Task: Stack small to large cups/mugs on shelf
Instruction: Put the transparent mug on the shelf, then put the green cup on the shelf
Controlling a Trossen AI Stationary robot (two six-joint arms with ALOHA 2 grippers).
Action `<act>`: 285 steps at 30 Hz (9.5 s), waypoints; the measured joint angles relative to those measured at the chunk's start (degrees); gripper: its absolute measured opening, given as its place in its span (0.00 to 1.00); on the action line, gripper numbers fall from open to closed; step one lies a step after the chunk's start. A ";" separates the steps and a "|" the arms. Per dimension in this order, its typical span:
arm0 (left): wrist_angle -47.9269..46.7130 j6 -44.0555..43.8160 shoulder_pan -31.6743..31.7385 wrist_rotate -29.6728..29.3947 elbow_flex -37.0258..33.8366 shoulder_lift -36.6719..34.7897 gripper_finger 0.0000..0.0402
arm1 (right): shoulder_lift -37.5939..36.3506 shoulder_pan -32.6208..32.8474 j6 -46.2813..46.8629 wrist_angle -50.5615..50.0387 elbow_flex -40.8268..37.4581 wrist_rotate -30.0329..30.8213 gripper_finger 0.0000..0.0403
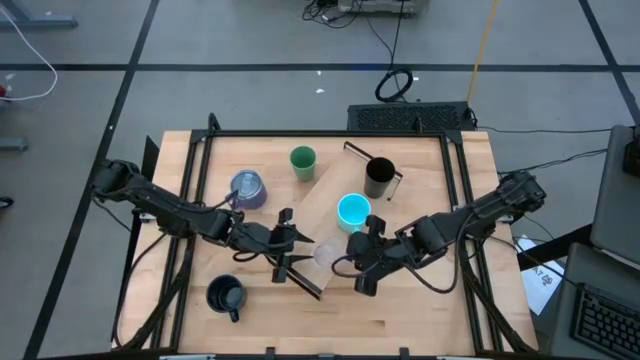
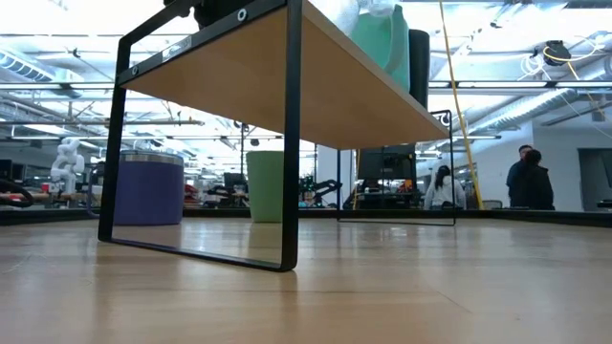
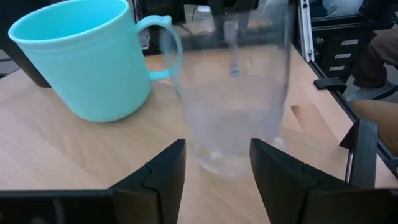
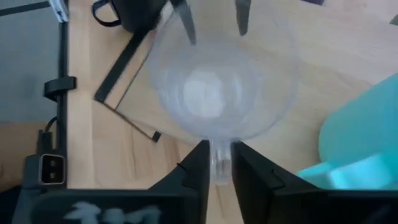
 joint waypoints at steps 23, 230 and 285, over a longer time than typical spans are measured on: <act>-1.77 0.52 -0.02 -1.57 -0.31 -2.25 0.45 | 1.18 -1.36 -1.48 2.14 0.00 -0.28 0.37; -41.02 52.36 41.81 11.99 19.43 5.12 0.01 | -20.83 18.53 5.19 25.69 -42.27 22.97 0.00; -71.51 71.03 37.18 21.96 70.99 27.61 0.01 | -20.81 18.66 7.27 25.70 -42.25 22.95 0.00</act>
